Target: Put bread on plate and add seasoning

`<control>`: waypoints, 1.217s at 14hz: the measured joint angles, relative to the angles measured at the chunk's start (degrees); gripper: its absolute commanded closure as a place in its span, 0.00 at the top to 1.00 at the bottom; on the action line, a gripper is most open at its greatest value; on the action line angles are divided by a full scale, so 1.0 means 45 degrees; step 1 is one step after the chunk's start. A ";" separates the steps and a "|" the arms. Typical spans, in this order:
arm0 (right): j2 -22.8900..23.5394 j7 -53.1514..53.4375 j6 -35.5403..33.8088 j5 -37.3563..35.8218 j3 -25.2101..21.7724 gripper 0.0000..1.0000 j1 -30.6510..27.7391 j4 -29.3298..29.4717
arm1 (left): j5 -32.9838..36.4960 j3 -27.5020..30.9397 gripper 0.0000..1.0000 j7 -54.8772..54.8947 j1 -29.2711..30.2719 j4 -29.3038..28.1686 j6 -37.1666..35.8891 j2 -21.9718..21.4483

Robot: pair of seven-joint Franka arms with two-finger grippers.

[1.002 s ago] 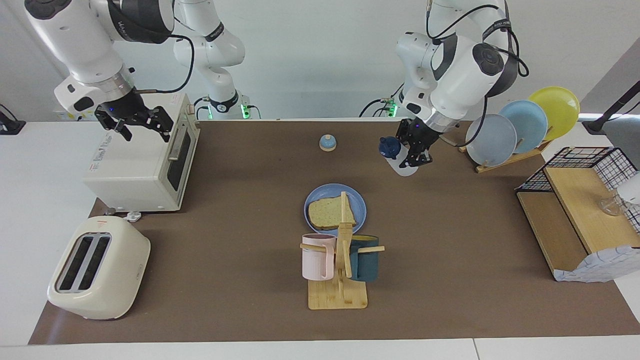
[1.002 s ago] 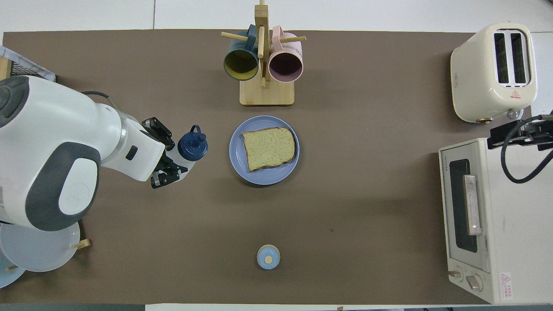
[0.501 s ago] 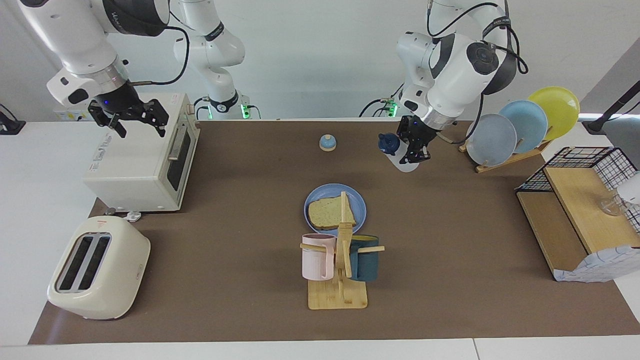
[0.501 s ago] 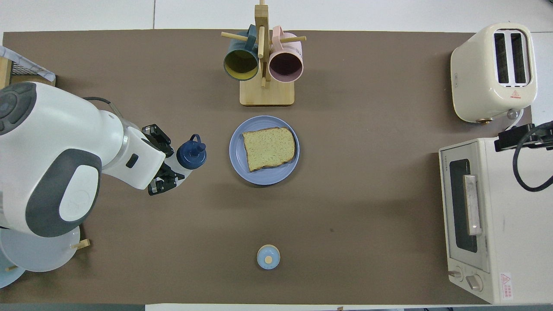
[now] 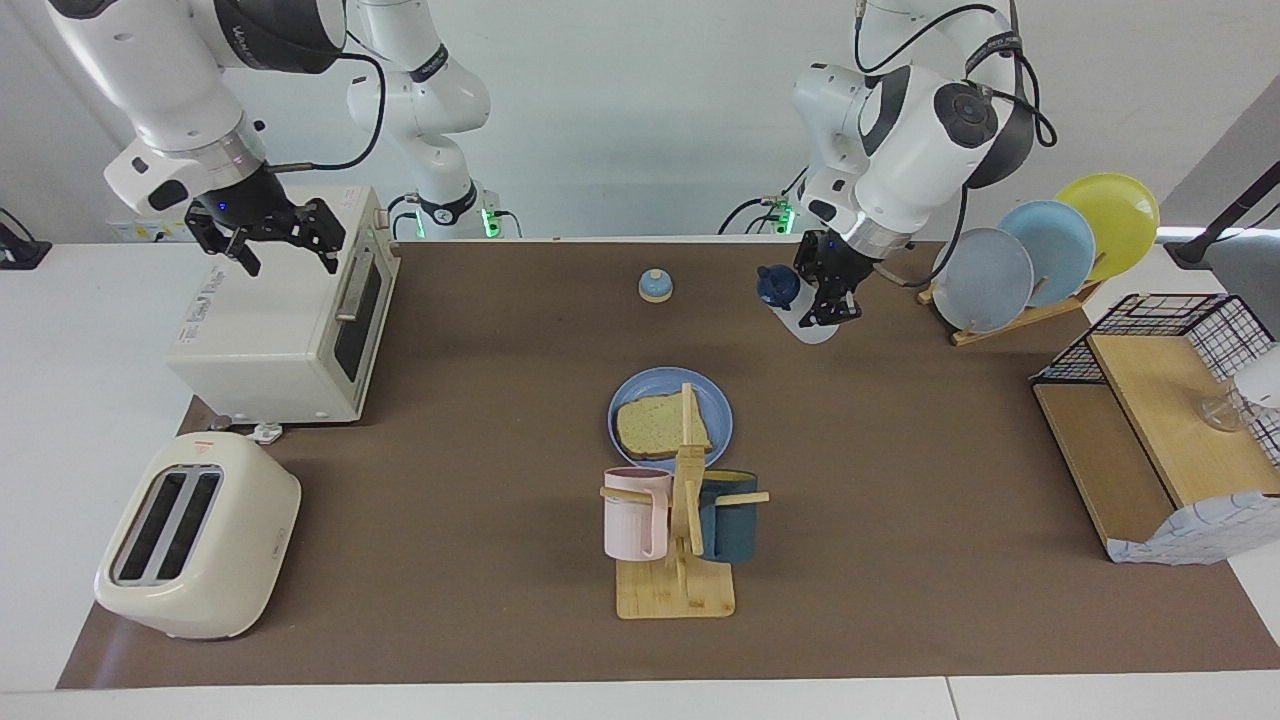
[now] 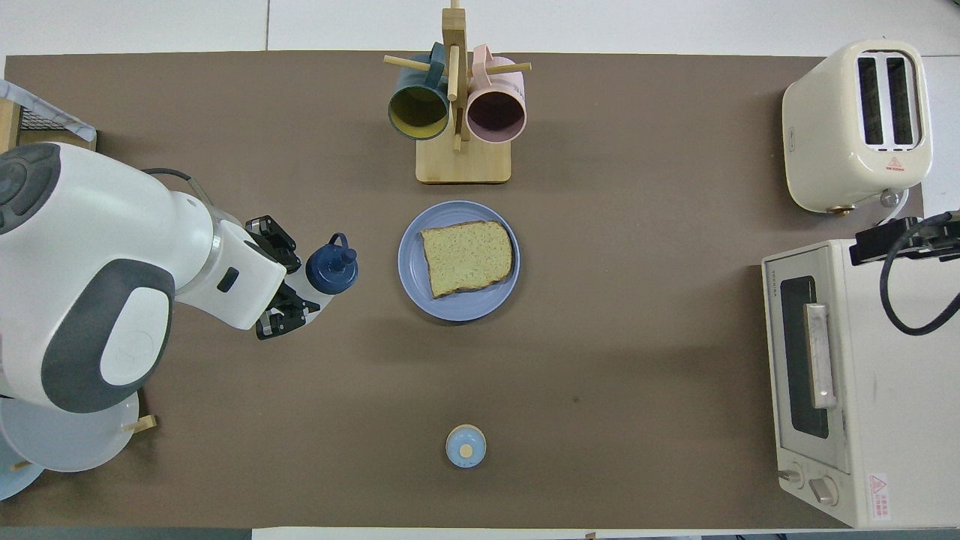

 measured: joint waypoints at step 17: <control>0.0000 0.0000 -0.0003 0.0000 -0.0010 1.00 -0.0009 -0.0006 | 0.0131 0.0141 0.00 0.0167 0.0350 0.0003 0.0603 -0.0022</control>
